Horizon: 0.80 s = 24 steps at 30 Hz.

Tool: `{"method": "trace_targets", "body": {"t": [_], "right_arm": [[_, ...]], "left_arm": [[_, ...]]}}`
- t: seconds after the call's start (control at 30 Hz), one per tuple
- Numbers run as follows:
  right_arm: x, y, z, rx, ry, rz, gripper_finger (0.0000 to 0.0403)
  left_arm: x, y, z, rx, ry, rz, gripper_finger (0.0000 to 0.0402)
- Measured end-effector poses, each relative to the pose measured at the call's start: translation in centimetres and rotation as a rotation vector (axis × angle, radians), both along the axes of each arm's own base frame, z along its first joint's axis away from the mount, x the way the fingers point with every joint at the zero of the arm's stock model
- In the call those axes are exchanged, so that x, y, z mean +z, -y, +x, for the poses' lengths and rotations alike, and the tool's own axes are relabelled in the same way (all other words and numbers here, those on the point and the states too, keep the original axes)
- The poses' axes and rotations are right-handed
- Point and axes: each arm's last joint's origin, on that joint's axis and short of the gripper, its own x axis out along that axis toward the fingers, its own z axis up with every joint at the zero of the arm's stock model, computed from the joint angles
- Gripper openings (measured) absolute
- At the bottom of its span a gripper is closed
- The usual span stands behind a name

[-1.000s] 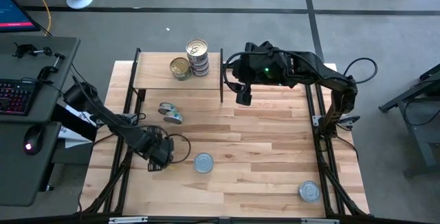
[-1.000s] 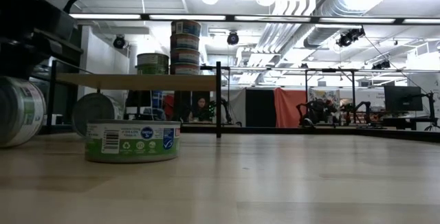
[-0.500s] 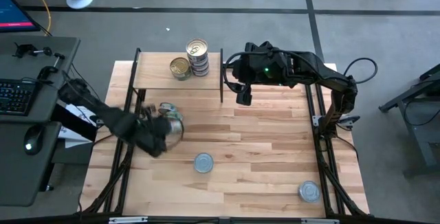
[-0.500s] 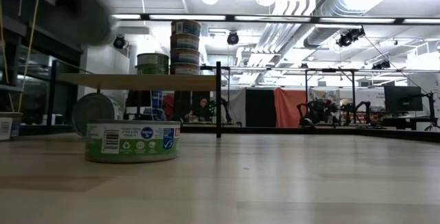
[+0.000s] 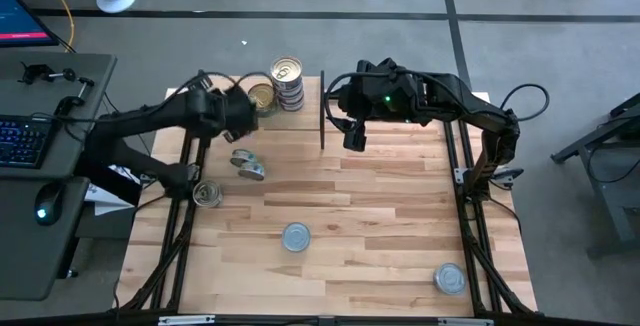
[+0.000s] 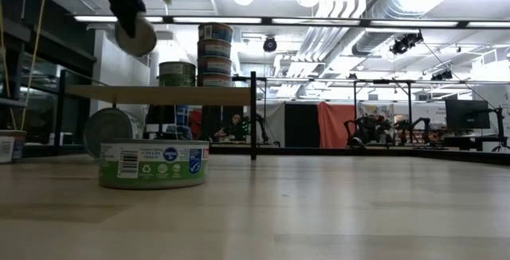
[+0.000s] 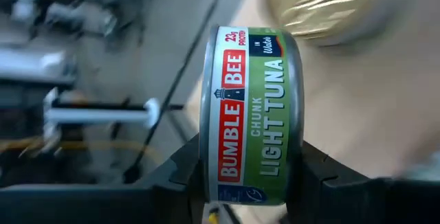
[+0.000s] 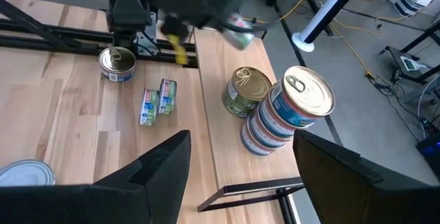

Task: Stack canned seafood by type on shelf
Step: Put the green-white tuna can on the shelf

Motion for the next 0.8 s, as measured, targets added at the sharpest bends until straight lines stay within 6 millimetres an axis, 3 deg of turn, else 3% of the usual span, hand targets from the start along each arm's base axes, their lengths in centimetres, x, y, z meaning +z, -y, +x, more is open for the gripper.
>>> {"method": "trace_targets", "body": {"t": [0.23,0.5,0.8], "right_arm": [[0.0,0.0,0.0,0.0,0.0,0.0,0.0248],[0.0,0.0,0.0,0.0,0.002,0.001,0.0248],[0.0,0.0,0.0,-0.02,0.017,0.03,0.0248]], "left_arm": [[-3.8,-3.9,-1.3,0.132,-0.156,-0.019,0.0119],[-7.0,-5.8,-2.0,0.174,-0.204,-0.031,0.0119],[-7.9,-6.9,-2.4,0.149,-0.225,-0.097,0.0194]]}}
